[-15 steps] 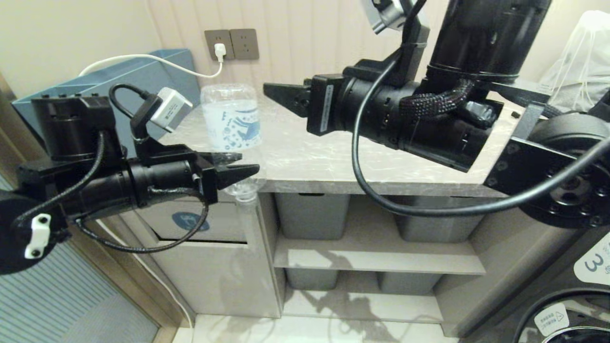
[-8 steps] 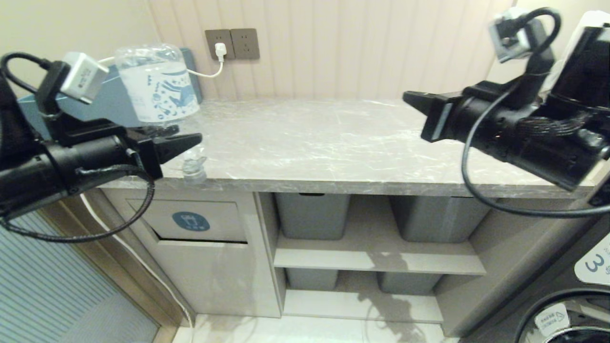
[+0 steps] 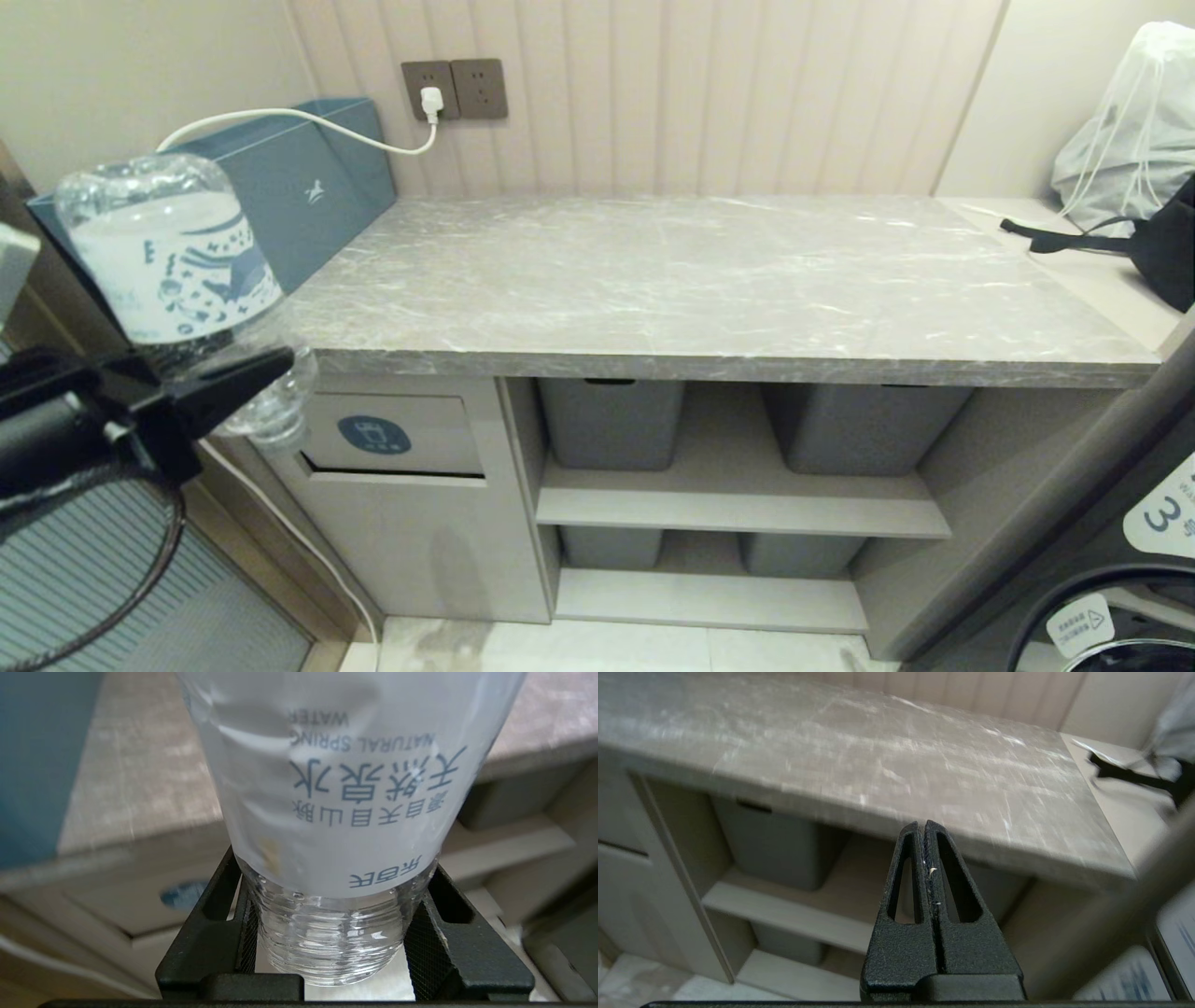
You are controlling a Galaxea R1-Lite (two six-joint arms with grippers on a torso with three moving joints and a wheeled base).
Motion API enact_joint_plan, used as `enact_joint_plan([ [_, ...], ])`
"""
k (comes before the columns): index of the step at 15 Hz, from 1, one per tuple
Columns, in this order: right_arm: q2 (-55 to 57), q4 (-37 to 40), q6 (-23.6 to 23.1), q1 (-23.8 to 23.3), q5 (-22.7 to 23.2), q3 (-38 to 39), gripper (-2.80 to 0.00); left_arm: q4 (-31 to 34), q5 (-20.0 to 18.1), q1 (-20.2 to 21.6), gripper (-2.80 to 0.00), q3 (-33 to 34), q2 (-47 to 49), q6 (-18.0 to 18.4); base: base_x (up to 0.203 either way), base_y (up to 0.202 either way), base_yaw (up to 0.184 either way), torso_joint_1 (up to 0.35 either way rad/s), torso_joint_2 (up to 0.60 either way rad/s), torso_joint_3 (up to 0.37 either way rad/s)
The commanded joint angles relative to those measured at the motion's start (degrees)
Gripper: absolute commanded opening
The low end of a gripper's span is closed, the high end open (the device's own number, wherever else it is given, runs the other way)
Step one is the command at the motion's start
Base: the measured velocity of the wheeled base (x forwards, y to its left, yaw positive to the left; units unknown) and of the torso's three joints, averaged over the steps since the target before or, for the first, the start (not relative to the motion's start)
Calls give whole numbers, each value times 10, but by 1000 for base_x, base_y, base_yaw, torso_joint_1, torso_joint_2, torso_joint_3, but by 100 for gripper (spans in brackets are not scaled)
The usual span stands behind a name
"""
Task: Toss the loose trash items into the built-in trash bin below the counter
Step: Put the garbage in the trash can
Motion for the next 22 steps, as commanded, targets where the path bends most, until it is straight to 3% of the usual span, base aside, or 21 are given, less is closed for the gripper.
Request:
enact_joint_plan([
  [1,-232,62,-2,-23,5,84,-280,-2,5,3,-280,51,-67,-1,0,0,0,0,0,0],
  [4,-389,222,13,-46,9,138,-280,1,67,13,-280,134,-128,-8,0,0,0,0,0,0],
  [6,-405,321,45,-61,7,168,-280,5,117,16,-280,201,-159,-37,0,0,0,0,0,0],
  [9,-399,325,61,-66,0,178,-280,7,173,19,-280,282,-165,-121,0,0,0,0,0,0],
  [12,-399,326,54,-66,3,178,-280,33,181,22,-280,319,-139,-281,0,0,0,0,0,0],
  [13,-399,326,53,-66,3,178,-280,54,180,22,-280,319,-128,-351,0,0,0,0,0,0],
  [16,-399,325,58,-66,1,179,-280,66,173,26,-280,283,-30,-510,0,0,0,0,0,0],
  [18,-399,325,57,-66,1,179,-280,37,171,44,-280,240,62,-618,0,0,0,0,0,0],
  [19,-399,325,51,-66,3,179,-280,2,167,55,-280,226,106,-650,0,0,0,0,0,0],
  [22,-399,325,55,-66,3,178,-280,-195,152,80,-280,210,282,-692,0,0,0,0,0,0],
])
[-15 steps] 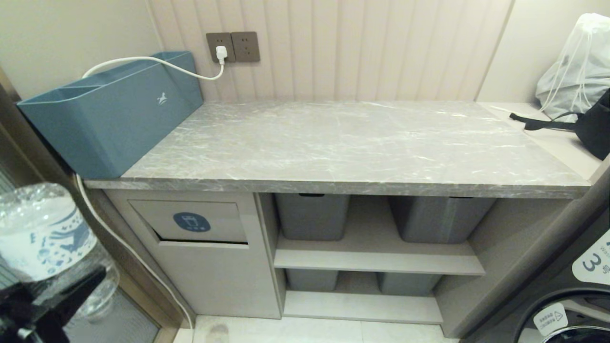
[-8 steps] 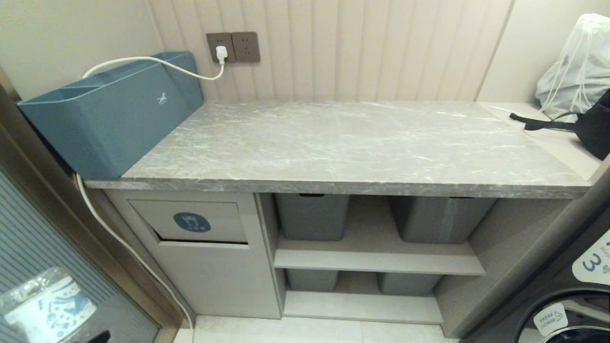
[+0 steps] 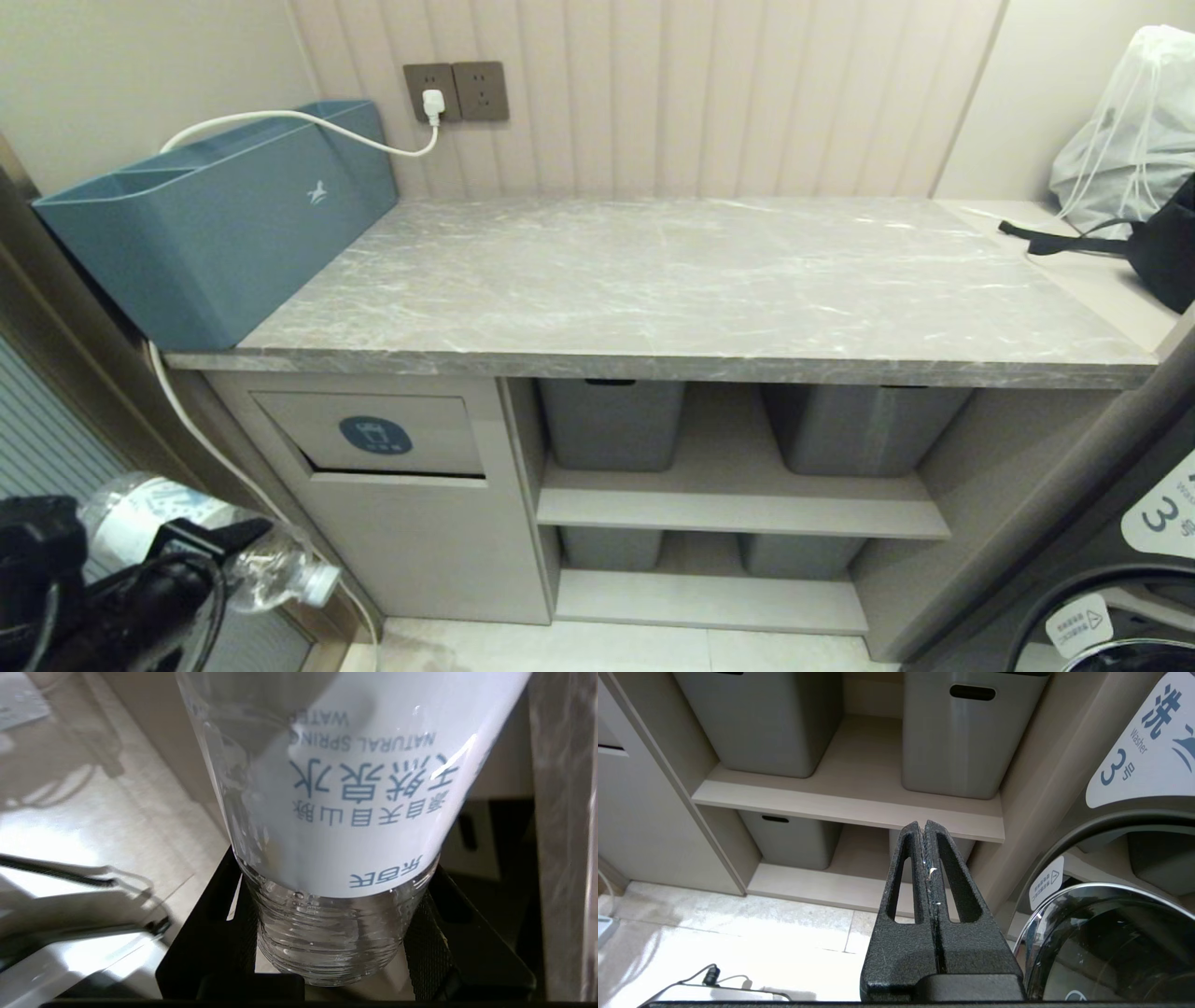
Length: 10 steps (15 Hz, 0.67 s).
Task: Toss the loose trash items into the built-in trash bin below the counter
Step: Put the garbage in the trash can
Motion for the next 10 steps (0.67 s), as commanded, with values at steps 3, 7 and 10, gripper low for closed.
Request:
enact_joint_plan([
  [3,1,0,12,0,-3,-1,-280,-287,-5,24,-280,-13,271,-32,0,0,0,0,0,0],
  [7,1,0,10,0,-2,-1,-280,-433,-9,35,-280,-76,414,-136,0,0,0,0,0,0],
  [10,1,0,10,0,-2,-1,-280,-443,-11,36,-280,-113,454,-175,0,0,0,0,0,0],
])
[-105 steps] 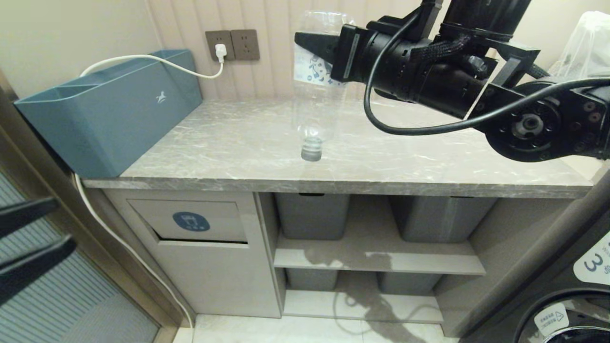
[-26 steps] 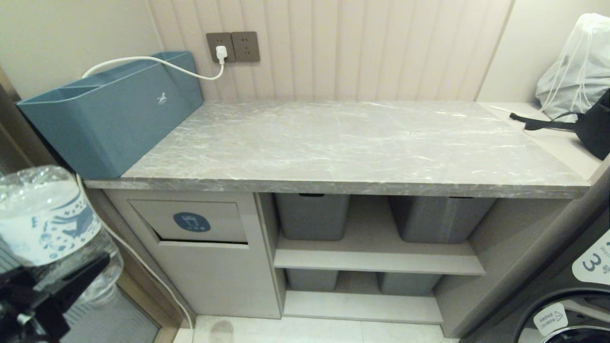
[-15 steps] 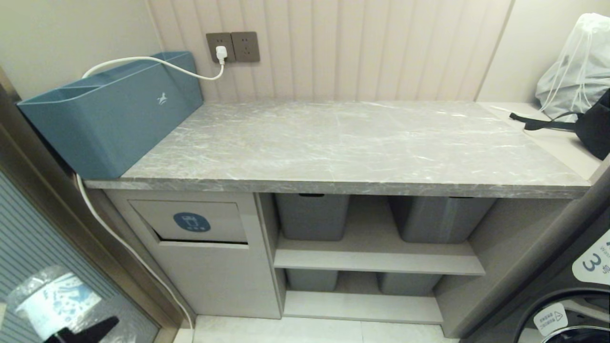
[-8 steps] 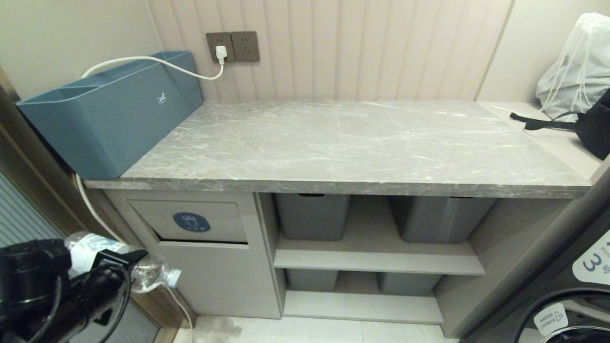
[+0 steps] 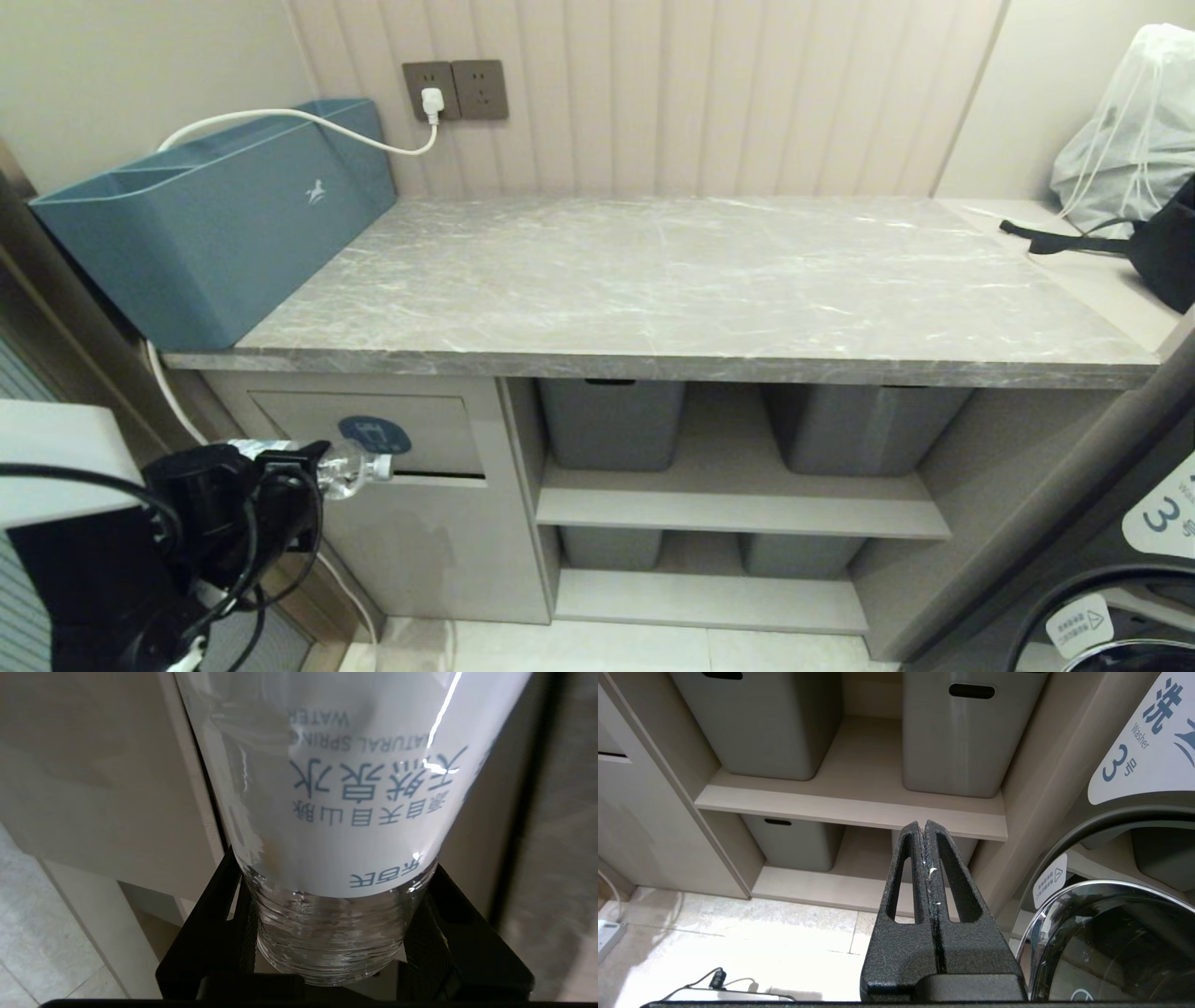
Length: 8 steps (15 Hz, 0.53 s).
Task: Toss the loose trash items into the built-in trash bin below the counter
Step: Put the garbage in the trash can
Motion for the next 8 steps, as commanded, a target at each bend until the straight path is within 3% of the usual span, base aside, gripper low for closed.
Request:
enact_joint_plan([
  [1,1,0,-1,0,0,0,-280,-6,1,1,-280,-16,50,-7,0,0,0,0,0,0],
  [8,1,0,-1,0,1,0,-280,-6,-12,10,-280,-114,161,-11,0,0,0,0,0,0],
])
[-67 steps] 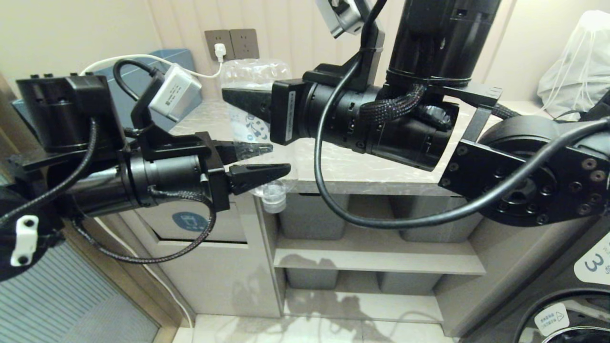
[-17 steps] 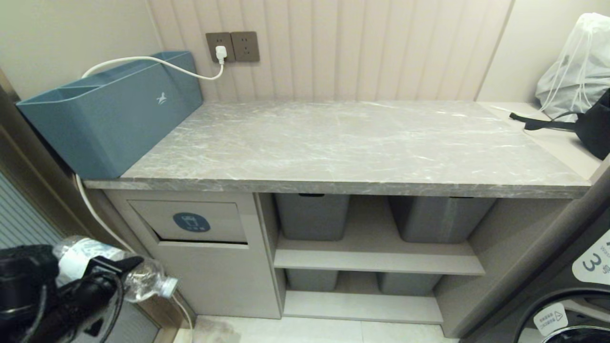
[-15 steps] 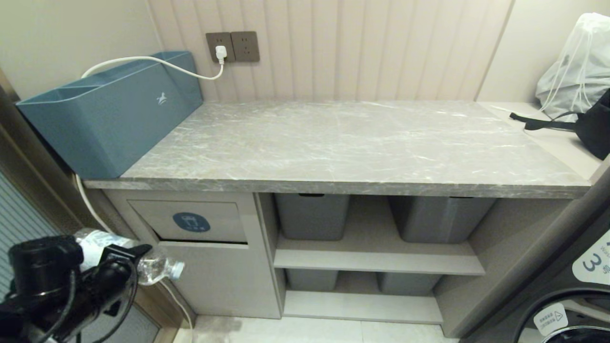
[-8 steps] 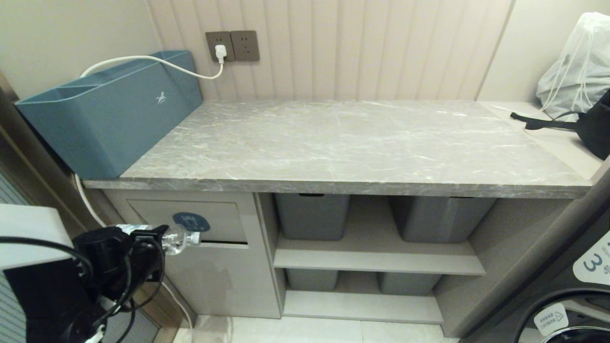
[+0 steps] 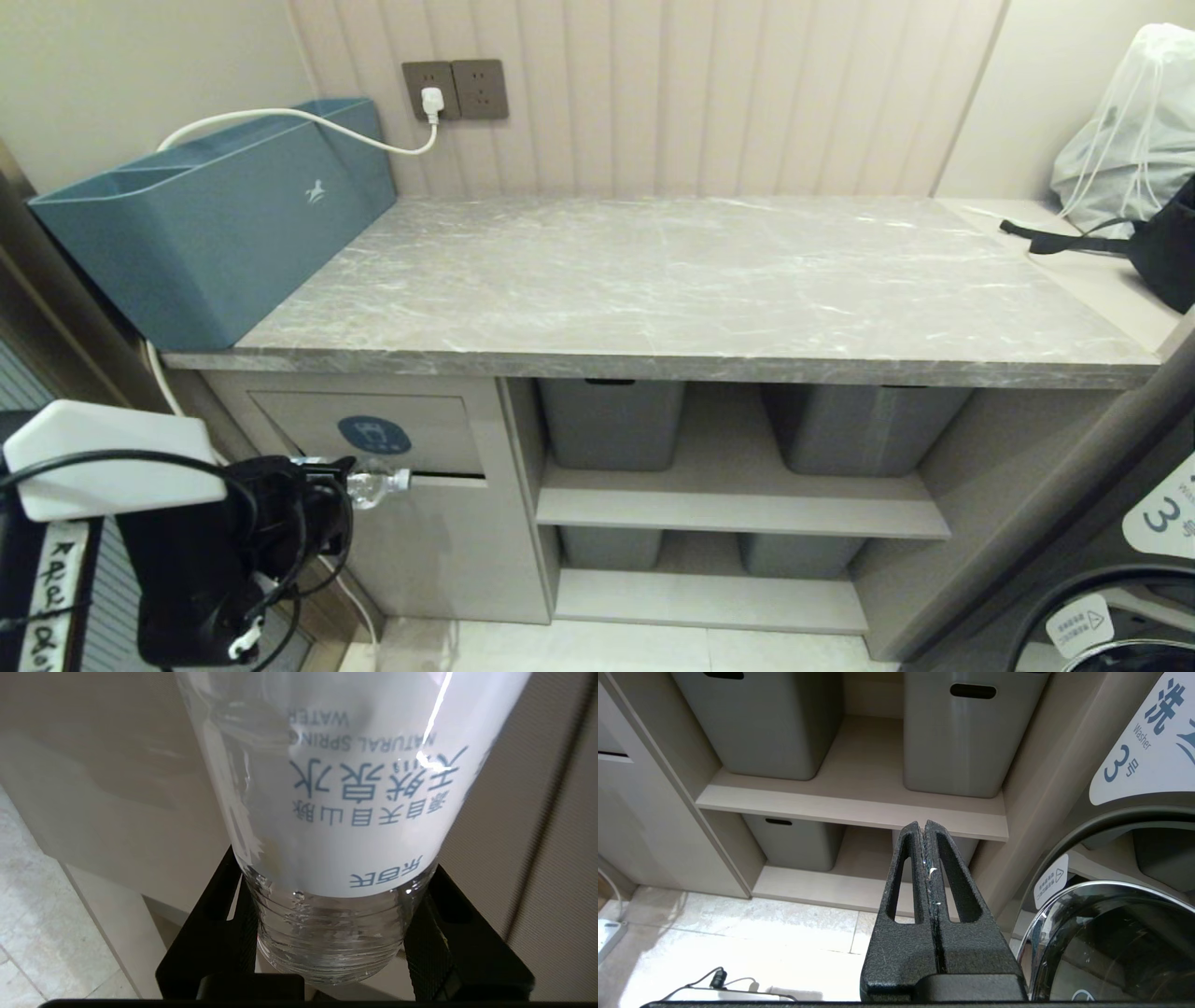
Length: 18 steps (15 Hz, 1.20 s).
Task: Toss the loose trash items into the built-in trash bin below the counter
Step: Put the garbage in the trash can
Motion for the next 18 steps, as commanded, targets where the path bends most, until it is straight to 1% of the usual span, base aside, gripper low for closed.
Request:
enact_joint_plan([
  [1,0,0,-1,0,0,0,-280,-5,0,1,-280,-28,38,-5,0,0,0,0,0,0],
  [4,0,0,-2,0,0,0,-280,11,-8,7,-280,-79,50,-5,0,0,0,0,0,0],
  [7,0,0,-2,0,0,0,-280,80,-18,13,-280,-136,53,-7,0,0,0,0,0,0],
  [11,0,0,-2,0,0,1,-280,173,-20,14,-280,-226,56,-17,0,0,0,0,0,0],
  [15,0,0,-3,0,0,0,-280,210,-20,13,-280,-271,66,-18,0,0,0,0,0,0],
  [18,0,0,-4,0,0,0,-280,212,-20,12,-280,-283,72,-18,0,0,0,0,0,0],
])
